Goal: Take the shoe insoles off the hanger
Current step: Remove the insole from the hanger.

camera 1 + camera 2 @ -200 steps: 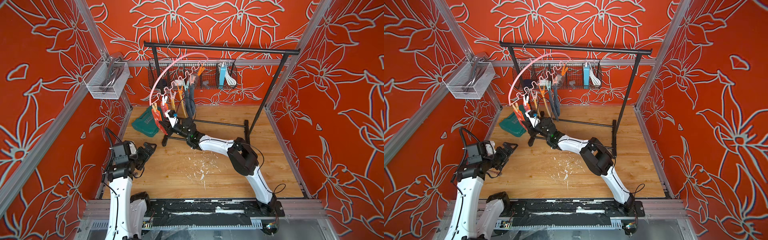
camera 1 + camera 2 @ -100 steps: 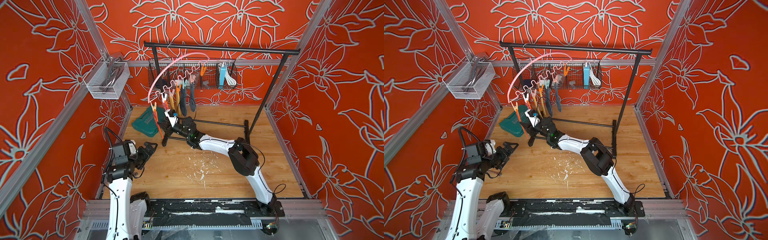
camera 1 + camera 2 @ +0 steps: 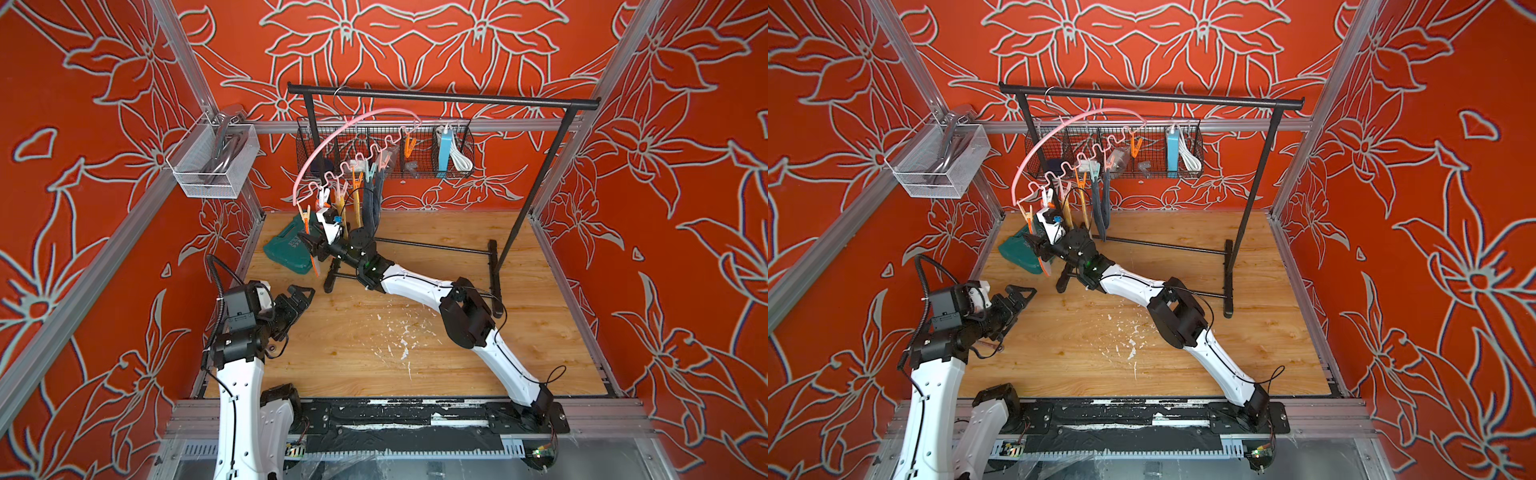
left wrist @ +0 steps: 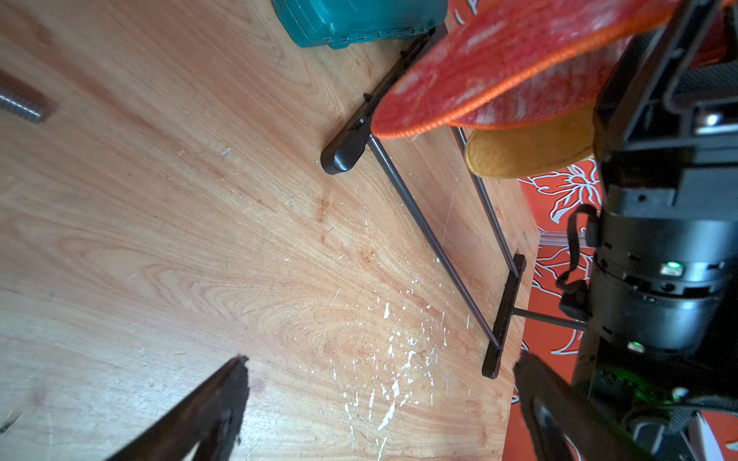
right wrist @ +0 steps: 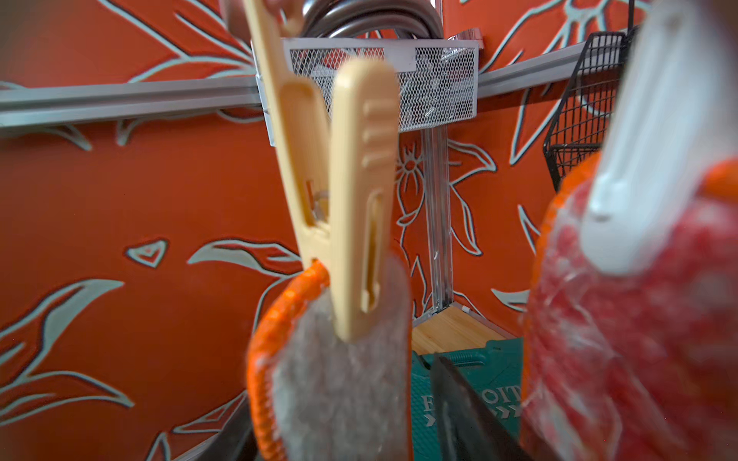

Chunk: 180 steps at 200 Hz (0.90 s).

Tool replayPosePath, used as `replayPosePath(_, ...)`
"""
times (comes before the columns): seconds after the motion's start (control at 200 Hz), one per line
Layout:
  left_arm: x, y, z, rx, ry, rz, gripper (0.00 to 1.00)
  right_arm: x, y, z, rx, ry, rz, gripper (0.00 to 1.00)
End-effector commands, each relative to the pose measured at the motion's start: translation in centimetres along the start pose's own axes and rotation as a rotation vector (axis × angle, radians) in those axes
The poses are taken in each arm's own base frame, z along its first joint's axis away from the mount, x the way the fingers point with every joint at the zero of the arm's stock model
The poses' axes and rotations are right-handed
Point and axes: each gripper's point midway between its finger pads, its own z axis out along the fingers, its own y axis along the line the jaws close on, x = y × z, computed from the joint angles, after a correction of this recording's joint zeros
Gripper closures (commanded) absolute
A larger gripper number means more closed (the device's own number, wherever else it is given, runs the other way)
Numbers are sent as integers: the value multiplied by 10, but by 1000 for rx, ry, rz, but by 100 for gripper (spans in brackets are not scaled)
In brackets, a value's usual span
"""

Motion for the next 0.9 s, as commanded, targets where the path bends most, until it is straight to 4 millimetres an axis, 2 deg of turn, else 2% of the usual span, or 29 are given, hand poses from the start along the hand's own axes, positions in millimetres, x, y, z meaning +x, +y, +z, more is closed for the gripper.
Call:
replayPosePath(0.0, -4, -8, -10, 12, -27, 35, 2, 7, -10, 2, 64, 16, 18, 62)
replayPosePath(0.075, -5, -9, -11, 12, -31, 41, 2, 3, -6, -4, 53, 10, 17, 73)
replayPosePath(0.205, -5, -15, -11, 44, -27, 58, 2, -8, -1, -25, 45, 5, 0, 87)
replayPosePath(0.38, -1, -39, -11, 173, 5, 130, 7, -24, 8, -60, 32, 24, -20, 91)
replayPosePath(0.561, 2, -61, -12, 272, 40, 204, 8, -50, 17, -95, 4, 60, -23, 97)
replayPosePath(0.736, 4, -79, -12, 334, 50, 281, 7, -57, 21, -122, -28, 137, 12, 98)
replayPosePath(0.896, 11, -102, -16, 437, 74, 366, 7, -61, 37, -145, -138, 225, 55, 100)
